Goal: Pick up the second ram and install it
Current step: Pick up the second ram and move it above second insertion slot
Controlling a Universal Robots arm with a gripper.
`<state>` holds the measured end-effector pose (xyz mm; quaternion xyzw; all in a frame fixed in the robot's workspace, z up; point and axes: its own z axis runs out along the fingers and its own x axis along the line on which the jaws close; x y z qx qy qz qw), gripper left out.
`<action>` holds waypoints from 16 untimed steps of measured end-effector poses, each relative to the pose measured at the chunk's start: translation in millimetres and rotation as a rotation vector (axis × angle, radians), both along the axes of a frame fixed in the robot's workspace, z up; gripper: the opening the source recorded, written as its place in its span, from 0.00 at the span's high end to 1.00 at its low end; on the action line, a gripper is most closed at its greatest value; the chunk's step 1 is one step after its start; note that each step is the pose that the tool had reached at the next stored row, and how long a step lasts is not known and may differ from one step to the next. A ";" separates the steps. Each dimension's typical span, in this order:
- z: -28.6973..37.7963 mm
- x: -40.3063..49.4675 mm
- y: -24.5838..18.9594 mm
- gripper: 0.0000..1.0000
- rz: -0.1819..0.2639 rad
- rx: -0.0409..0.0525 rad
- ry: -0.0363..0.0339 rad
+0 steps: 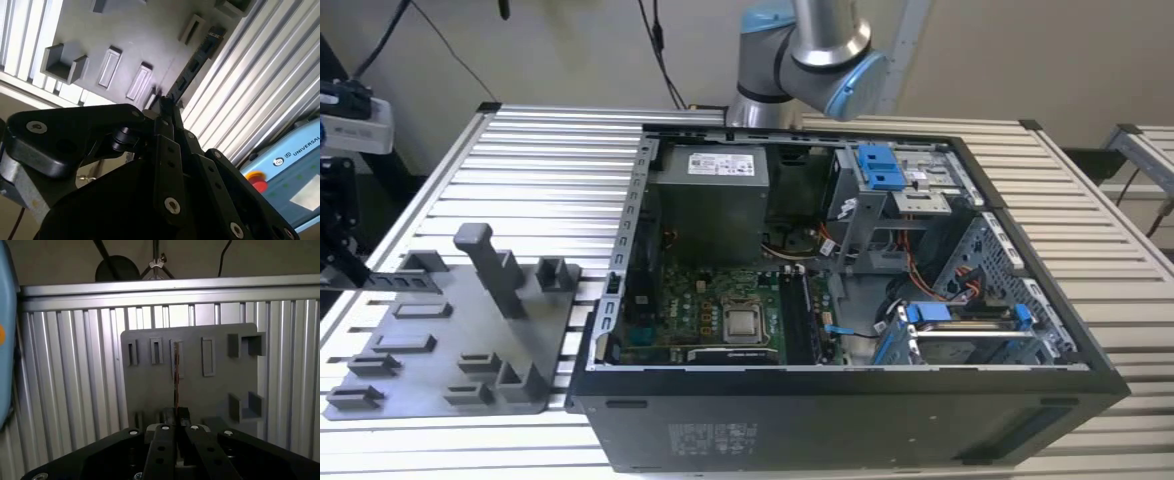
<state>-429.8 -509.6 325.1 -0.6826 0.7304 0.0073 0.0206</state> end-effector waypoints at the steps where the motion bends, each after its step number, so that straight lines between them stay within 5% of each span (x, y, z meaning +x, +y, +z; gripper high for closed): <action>1: 1.9 -0.1 0.0 0.86 0.000 0.0000 -0.0001; 16: 33.6 -1.7 0.1 0.86 0.004 0.0001 -0.0001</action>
